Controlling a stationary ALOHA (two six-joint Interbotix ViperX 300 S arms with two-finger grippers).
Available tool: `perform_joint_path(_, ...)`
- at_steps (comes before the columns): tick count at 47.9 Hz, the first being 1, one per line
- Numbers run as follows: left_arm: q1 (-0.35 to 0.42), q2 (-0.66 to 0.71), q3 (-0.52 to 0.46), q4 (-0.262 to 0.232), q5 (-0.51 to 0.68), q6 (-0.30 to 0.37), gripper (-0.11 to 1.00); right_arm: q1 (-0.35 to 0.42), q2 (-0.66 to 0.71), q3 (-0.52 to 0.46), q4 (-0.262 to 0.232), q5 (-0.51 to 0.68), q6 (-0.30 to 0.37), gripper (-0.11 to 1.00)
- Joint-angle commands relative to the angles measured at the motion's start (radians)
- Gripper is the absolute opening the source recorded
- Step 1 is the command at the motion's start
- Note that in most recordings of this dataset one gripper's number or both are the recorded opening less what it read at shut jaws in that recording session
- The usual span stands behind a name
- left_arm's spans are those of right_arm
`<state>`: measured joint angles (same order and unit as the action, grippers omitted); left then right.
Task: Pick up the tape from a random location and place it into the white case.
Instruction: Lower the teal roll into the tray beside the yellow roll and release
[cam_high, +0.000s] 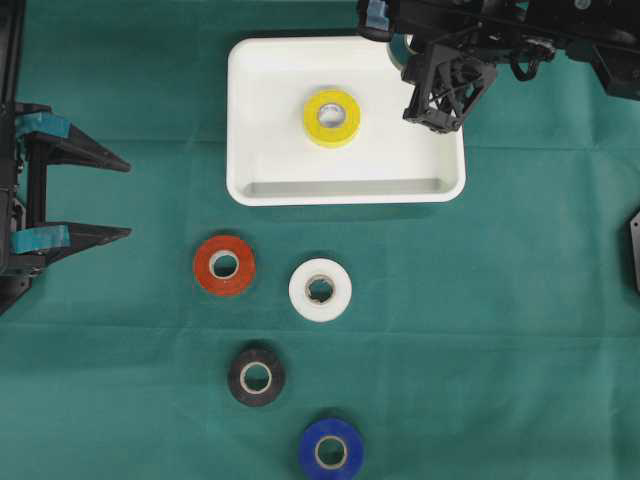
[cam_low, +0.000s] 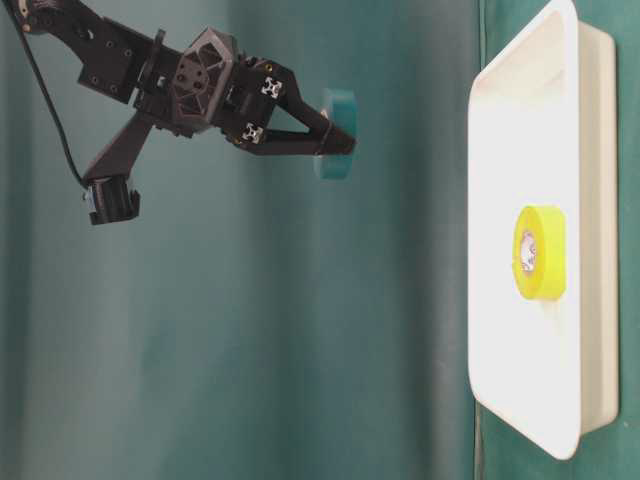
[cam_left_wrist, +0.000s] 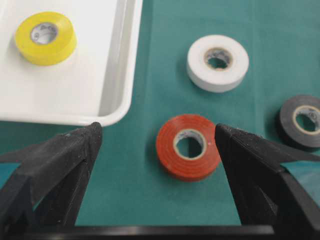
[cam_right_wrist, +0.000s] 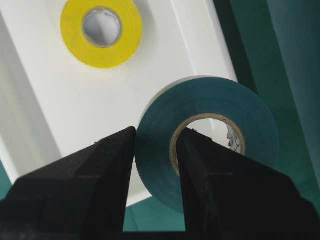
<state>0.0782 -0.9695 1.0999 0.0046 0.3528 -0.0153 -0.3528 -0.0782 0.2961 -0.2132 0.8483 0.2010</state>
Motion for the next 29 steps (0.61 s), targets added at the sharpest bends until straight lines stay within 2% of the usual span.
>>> perform_joint_path(1,0.003,0.005,-0.012,-0.002,-0.005,0.0,0.98,-0.002,-0.014,-0.011,-0.002,-0.003,0.002,0.29)
perform_joint_path(17,0.003,0.005,-0.012,-0.002,-0.003,0.0,0.98,-0.002,-0.015,-0.009,0.0,-0.006,0.003,0.29)
perform_joint_path(29,0.003,0.005,-0.012,-0.002,0.003,0.0,0.98,-0.003,-0.014,0.028,0.0,-0.041,0.012,0.29)
